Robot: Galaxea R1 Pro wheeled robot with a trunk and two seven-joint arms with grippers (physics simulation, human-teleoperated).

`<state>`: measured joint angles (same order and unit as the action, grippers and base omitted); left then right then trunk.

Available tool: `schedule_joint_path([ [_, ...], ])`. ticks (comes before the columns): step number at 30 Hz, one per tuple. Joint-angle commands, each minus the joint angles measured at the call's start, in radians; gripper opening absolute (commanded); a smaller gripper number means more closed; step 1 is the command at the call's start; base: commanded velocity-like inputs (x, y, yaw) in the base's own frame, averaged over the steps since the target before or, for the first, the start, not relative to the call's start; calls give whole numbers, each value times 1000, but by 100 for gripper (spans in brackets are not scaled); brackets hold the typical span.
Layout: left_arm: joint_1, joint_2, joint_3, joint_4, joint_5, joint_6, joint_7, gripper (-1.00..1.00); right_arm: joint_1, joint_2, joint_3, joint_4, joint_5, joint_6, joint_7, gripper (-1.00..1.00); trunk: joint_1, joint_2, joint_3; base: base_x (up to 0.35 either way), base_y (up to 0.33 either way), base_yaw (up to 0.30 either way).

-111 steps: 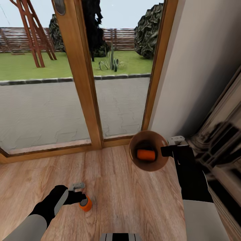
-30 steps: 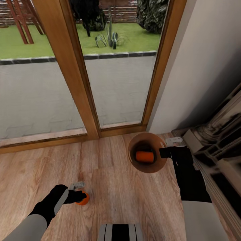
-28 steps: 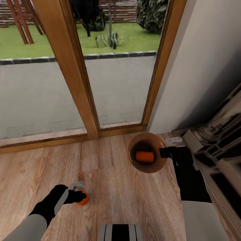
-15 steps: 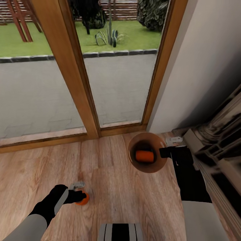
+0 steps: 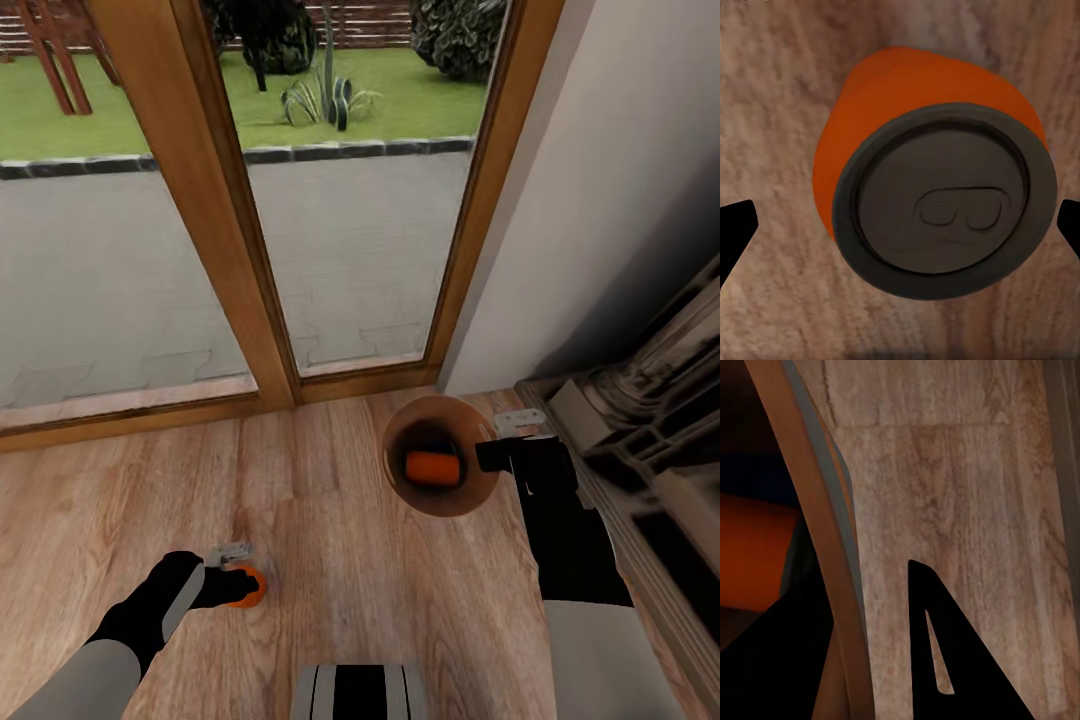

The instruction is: Put the three can of soda from the living room inside the tash can in the kitchen.

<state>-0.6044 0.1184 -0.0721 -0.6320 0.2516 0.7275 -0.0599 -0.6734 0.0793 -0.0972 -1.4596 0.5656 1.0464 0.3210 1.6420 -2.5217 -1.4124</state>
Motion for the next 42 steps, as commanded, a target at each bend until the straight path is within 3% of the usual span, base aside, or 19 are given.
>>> schedule_joint_path([
  [1,0,0,0,0,0,0,-1,100,0,0,0,0,-9,1,0,-100,0,0,0,0,0,0],
  [5,0,0,-1,0,0,-1,-1,100,0,0,1,-2,-9,1,0,-100,0,0,0,0,0,0],
  [6,0,0,-1,-1,0,-1,-2,-100,0,0,1,-2,-9,1,0,-100,0,0,0,0,0,0],
  [20,0,0,0,-29,0,-1,-4,-100,0,1,2,-2,12,1,0,-100,0,0,0,0,0,0],
  [42,0,0,-3,-33,2,16,-10,-100,1,1,1,-2,15,1,0,-100,-10,5,85,0,0,0],
])
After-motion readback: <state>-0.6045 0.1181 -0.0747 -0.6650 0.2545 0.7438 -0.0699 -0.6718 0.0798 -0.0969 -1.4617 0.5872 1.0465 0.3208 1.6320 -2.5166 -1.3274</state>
